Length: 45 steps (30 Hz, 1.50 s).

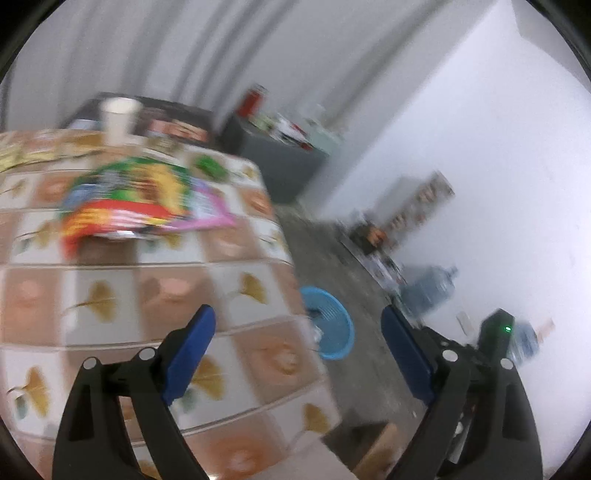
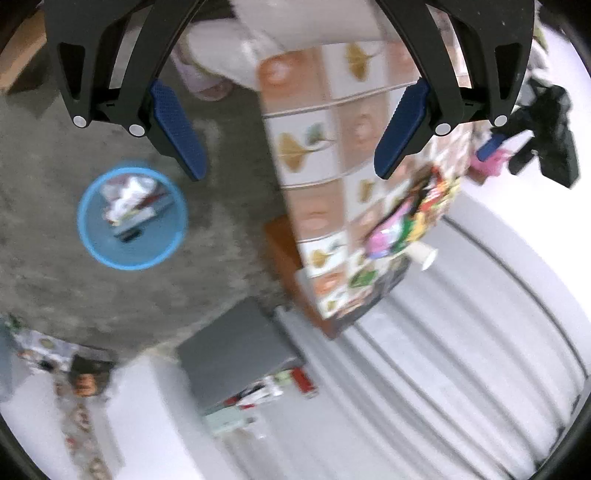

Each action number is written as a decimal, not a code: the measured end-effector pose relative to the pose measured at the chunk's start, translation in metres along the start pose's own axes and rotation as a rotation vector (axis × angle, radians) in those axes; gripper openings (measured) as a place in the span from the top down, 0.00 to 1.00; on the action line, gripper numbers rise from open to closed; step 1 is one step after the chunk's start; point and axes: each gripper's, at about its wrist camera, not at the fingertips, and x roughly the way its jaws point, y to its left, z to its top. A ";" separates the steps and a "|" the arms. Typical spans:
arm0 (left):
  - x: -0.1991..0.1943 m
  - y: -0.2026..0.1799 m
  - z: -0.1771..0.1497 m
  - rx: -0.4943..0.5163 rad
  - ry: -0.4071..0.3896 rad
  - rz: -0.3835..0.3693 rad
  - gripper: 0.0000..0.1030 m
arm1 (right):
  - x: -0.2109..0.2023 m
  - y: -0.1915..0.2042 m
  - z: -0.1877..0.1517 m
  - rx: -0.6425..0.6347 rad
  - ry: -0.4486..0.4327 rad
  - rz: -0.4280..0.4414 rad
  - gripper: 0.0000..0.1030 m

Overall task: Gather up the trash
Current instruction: 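Move both tools back to the table, then grasp the pink snack bag with the right tool while the left tool grasps the green chip bag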

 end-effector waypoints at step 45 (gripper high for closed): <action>0.155 0.068 0.045 0.826 -0.014 0.763 0.28 | 0.263 0.105 0.053 0.415 0.343 0.232 0.45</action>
